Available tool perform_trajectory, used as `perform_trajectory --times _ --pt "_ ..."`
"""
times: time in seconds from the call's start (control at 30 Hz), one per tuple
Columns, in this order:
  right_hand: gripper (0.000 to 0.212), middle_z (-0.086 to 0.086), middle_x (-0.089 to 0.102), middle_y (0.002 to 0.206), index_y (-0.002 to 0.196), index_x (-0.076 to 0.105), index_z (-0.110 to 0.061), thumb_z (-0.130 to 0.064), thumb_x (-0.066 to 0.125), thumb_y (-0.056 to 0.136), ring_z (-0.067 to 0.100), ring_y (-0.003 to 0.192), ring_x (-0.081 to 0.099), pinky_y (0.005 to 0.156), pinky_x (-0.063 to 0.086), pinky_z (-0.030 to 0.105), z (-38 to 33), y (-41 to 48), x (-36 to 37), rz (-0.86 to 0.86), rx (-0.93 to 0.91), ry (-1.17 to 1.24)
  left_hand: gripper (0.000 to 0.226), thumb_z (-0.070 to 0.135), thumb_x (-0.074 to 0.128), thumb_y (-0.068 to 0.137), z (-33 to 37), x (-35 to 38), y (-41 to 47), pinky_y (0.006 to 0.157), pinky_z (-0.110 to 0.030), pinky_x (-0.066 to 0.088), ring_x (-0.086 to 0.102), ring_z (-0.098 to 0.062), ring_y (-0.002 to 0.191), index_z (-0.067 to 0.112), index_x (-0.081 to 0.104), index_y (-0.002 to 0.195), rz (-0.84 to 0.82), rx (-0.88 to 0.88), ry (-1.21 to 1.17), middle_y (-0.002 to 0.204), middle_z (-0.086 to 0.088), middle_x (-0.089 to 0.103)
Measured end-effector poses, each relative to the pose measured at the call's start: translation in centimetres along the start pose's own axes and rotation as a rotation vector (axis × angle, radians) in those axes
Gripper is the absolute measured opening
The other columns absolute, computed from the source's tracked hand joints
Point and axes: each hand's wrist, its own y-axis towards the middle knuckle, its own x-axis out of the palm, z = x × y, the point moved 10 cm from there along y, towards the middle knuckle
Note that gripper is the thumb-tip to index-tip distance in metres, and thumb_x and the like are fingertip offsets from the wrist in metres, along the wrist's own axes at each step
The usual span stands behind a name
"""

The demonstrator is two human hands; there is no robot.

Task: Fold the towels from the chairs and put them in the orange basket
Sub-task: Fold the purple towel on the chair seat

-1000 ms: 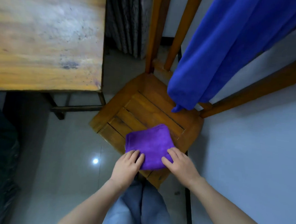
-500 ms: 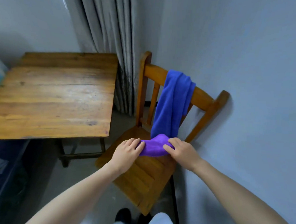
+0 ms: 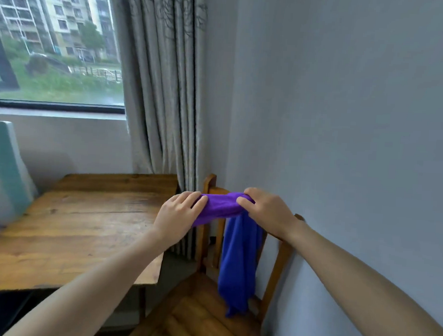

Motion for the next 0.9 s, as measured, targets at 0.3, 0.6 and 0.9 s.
perform_trajectory --times 0.3,0.6,0.9 --pt "0.046 0.011 0.061 0.079 0.092 0.045 -0.011 -0.005 0.080 0.063 0.023 0.062 0.060 0.042 0.050 0.027 -12.3 4.7 -0.5 0.161 -0.487 -0.060 0.062 0.003 0.084 0.051 -6.6 -7.3 -7.8 0.067 -0.034 0.057 0.069 -0.028 0.082 0.006 0.054 0.105 0.078 -0.156 0.178 0.096 -0.014 0.070" --pt "0.046 0.008 0.062 0.079 0.094 0.051 -0.013 -0.007 0.081 0.059 0.019 0.061 0.059 0.043 0.048 0.022 -34.9 7.5 -0.5 0.316 -0.879 0.060 0.031 0.010 0.044 0.074 -13.3 -18.4 -26.8 0.063 -0.028 0.055 0.069 -0.024 0.076 0.012 0.048 0.105 0.009 -0.448 0.417 0.090 -0.010 0.071" --pt "0.030 0.009 0.059 0.080 0.097 0.051 -0.014 -0.008 0.060 0.069 0.024 0.063 0.059 0.037 0.045 0.026 -64.1 4.0 -5.7 0.429 -1.177 0.327 0.034 0.011 0.041 0.072 -14.3 -36.0 -51.0 0.057 -0.031 0.057 0.069 -0.026 0.073 0.012 0.047 0.106 -0.117 -0.789 0.661 0.090 -0.012 0.070"
